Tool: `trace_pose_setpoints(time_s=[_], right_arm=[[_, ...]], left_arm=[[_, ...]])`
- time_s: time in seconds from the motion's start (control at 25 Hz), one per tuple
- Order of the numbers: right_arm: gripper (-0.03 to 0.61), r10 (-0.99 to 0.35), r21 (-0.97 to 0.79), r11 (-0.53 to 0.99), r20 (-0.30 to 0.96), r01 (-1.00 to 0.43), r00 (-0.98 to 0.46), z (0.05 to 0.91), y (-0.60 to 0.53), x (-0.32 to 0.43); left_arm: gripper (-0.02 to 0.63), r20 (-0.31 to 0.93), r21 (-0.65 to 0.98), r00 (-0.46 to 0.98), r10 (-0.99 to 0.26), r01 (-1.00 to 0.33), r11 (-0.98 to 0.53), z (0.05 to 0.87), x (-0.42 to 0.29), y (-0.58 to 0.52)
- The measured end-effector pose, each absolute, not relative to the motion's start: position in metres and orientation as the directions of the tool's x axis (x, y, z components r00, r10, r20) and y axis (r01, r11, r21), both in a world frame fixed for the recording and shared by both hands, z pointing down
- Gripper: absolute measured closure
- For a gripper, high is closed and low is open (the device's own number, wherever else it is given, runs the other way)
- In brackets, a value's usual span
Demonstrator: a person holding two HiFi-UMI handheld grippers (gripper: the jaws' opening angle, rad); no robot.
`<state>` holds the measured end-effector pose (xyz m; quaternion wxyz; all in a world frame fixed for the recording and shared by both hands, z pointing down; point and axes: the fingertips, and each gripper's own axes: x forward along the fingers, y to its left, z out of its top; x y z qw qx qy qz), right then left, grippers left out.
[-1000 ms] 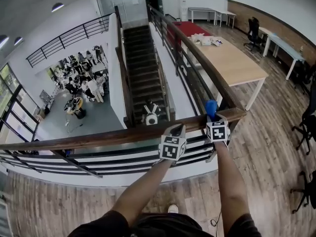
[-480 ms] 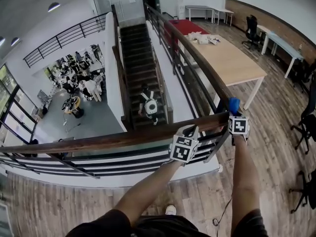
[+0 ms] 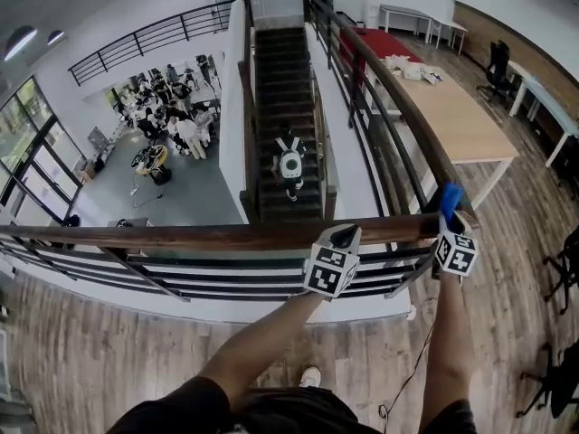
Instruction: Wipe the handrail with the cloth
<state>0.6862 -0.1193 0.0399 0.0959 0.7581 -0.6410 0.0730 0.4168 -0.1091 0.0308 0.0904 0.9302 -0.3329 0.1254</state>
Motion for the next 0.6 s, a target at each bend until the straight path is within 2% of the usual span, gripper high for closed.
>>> trace_pose_setpoints(time_s=[0.28,0.6], right_arm=[[0.468,-0.988,0.054,0.12,0.105,-0.991,-0.114,0.015,-0.136,0.476],[0.466,-0.917,0.093,0.396,0.086,-0.914,-0.389,0.001,-0.151,0.245]], left_arm=[[0.611,0.253,0.043,0.682,-0.687,-0.717,-0.696,0.022,0.308,-0.13],[0.611,0.185,0.124,0.567,-0.803,-0.824,-0.553,0.014,0.141,-0.136]])
